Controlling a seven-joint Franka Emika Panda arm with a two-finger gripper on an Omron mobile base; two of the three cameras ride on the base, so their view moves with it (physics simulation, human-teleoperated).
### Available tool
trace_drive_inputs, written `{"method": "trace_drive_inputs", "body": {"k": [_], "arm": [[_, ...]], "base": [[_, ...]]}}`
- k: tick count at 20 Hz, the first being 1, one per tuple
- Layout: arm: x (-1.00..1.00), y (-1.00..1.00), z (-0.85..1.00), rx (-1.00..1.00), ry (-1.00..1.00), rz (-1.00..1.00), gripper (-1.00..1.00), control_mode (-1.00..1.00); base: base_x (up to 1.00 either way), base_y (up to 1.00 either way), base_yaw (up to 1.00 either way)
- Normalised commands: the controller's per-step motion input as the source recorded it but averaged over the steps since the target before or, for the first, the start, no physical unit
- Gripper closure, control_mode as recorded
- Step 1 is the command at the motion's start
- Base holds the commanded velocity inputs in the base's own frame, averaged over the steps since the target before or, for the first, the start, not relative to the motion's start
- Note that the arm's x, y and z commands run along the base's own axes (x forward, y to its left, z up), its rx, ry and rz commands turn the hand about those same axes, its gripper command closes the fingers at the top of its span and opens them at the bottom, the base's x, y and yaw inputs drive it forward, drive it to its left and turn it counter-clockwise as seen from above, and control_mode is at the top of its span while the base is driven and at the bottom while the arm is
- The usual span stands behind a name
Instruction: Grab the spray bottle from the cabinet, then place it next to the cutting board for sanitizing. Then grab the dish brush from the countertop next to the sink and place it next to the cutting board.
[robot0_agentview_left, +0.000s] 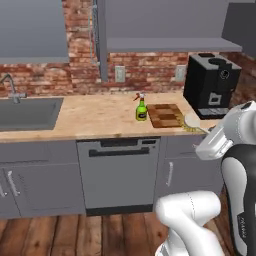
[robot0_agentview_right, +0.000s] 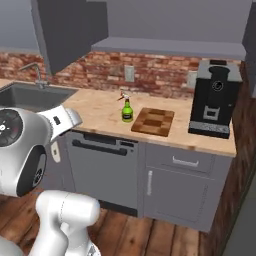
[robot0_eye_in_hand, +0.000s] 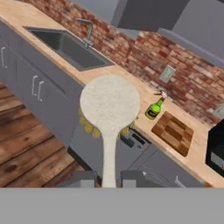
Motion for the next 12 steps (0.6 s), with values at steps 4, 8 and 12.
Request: {"method": "trace_drive_inputs", "body": {"k": [4, 8, 12], "arm": [[0.00, 0.00, 0.00, 0.00, 0.00, 0.00, 1.00, 1.00], [0.00, 0.00, 0.00, 0.00, 0.00, 0.00, 1.00, 1.00], [0.00, 0.00, 0.00, 0.00, 0.00, 0.00, 1.00, 1.00]], "base": [[1.00, -0.88, 0.00], [1.00, -0.38, 0.00], [1.00, 0.40, -0.01]]}}
